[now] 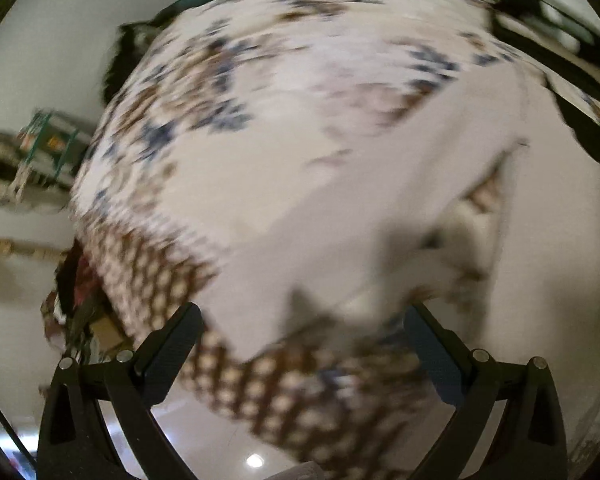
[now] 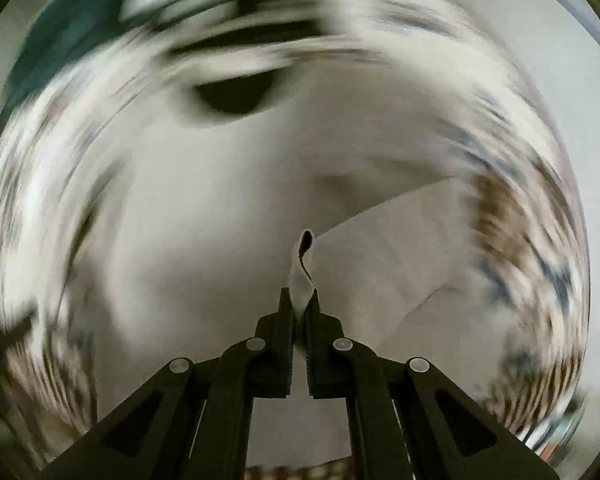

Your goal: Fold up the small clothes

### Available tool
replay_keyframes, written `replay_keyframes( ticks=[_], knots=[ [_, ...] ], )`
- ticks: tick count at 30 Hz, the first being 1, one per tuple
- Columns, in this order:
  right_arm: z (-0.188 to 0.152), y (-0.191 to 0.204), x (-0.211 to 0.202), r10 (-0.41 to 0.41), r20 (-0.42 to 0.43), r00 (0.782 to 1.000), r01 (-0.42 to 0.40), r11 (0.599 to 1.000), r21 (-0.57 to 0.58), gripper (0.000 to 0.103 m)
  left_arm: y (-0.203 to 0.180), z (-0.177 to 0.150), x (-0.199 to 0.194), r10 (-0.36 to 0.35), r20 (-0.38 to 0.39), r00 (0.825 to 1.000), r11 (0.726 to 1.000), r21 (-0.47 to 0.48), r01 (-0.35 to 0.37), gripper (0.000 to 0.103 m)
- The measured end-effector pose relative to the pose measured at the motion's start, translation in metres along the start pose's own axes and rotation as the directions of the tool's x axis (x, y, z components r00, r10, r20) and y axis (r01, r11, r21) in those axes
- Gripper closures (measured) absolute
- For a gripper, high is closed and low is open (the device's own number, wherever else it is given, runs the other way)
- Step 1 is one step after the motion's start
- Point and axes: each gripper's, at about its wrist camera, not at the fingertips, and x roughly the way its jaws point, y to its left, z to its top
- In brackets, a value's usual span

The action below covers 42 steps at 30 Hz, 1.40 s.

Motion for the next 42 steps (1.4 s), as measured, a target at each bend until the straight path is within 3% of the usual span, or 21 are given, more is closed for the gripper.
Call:
replay_keyframes(
  ticks=[4,8,10,12,13,14,16,19,21,22,23,25,26,29,31,33,35,36,38,40,42],
  knots=[
    [-0.032,0.115,0.041,-0.022,-0.072,0.997,0.0,0.957,-0.292,0.099,0.047,-0.014,0.016,0.064,-0.022,0.998,0.996,-0.065,-0.065,0.0],
    [-0.049,0.163,0.088,-0.076,-0.178,0.981,0.003,0.925,-0.38,0.098,0.077,-0.023,0.039,0.07,-0.065,0.995,0.991,-0.109,-0.076,0.0],
    [-0.043,0.161,0.101,-0.042,-0.232,0.972,-0.039,0.942,-0.334,0.092,0.088,-0.026,0.05,0.036,-0.091,0.995,0.988,-0.144,-0.049,0.0],
    [-0.029,0.146,0.103,0.052,-0.287,0.956,-0.127,0.96,-0.251,0.072,0.1,-0.027,0.058,-0.029,-0.109,0.994,0.98,-0.201,0.007,0.0],
    [-0.02,0.133,0.101,0.108,-0.296,0.949,-0.17,0.966,-0.195,0.056,0.108,-0.027,0.062,-0.065,-0.118,0.991,0.97,-0.241,0.035,0.0],
    [-0.013,0.121,0.098,0.149,-0.286,0.947,-0.196,0.97,-0.142,0.047,0.116,-0.029,0.068,-0.111,-0.124,0.986,0.954,-0.293,0.07,0.0],
    [0.003,0.095,0.094,0.186,-0.256,0.949,-0.209,0.976,-0.064,0.046,0.127,-0.031,0.082,-0.19,-0.136,0.972,0.914,-0.385,0.125,0.0],
    [0.022,0.055,0.1,0.155,-0.239,0.958,-0.152,0.988,0.03,0.046,0.137,-0.031,0.113,-0.312,-0.156,0.937,0.843,-0.5,0.198,0.001],
    [0.023,0.029,0.104,0.141,-0.244,0.959,-0.119,0.988,0.099,0.046,0.136,-0.029,0.137,-0.4,-0.17,0.9,0.795,-0.553,0.249,0.029],
    [0.022,0.024,0.111,0.14,-0.247,0.959,-0.111,0.985,0.128,0.046,0.133,-0.027,0.147,-0.439,-0.169,0.883,0.775,-0.569,0.276,0.058],
    [0.025,0.013,0.116,0.142,-0.255,0.957,-0.102,0.981,0.166,0.046,0.131,-0.025,0.15,-0.439,-0.165,0.883,0.776,-0.566,0.28,0.08],
    [0.03,-0.009,0.127,0.144,-0.266,0.953,-0.082,0.969,0.232,0.046,0.126,-0.019,0.139,-0.413,-0.122,0.902,0.799,-0.524,0.295,0.098],
    [0.032,-0.018,0.13,0.145,-0.266,0.953,-0.075,0.964,0.255,0.046,0.124,-0.017,0.13,-0.403,-0.095,0.91,0.805,-0.509,0.304,0.098],
    [0.03,-0.041,0.134,0.143,-0.255,0.956,-0.061,0.952,0.301,0.046,0.112,-0.013,0.088,-0.353,-0.028,0.935,0.859,-0.406,0.312,0.098],
    [0.031,-0.06,0.133,0.142,-0.247,0.958,-0.059,0.946,0.318,0.046,0.093,-0.012,0.047,-0.319,0.035,0.947,0.905,-0.284,0.316,0.098],
    [0.028,-0.074,0.133,0.149,-0.246,0.958,-0.06,0.941,0.333,0.046,0.066,-0.013,0.011,-0.342,0.079,0.937,0.924,-0.155,0.35,0.098],
    [0.027,-0.089,0.135,0.162,-0.246,0.956,-0.067,0.933,0.355,0.046,0.026,-0.017,-0.023,-0.387,0.099,0.917,0.921,0.002,0.388,0.098],
    [0.025,-0.096,0.135,0.167,-0.247,0.955,-0.068,0.929,0.363,0.046,-0.006,-0.024,-0.043,-0.435,0.095,0.895,0.898,0.118,0.424,0.098],
    [0.021,-0.115,0.134,0.172,-0.247,0.954,-0.069,0.923,0.378,0.046,-0.053,-0.037,-0.066,-0.489,0.079,0.868,0.849,0.27,0.454,0.098],
    [0.01,-0.131,0.132,0.163,-0.251,0.954,-0.054,0.918,0.393,0.046,-0.11,-0.065,-0.083,-0.554,0.015,0.832,0.763,0.41,0.5,0.098],
    [-0.009,-0.147,0.135,0.154,-0.259,0.954,-0.032,0.907,0.42,0.046,-0.145,-0.086,-0.089,-0.591,-0.051,0.805,0.691,0.482,0.538,0.098]
  ],
)
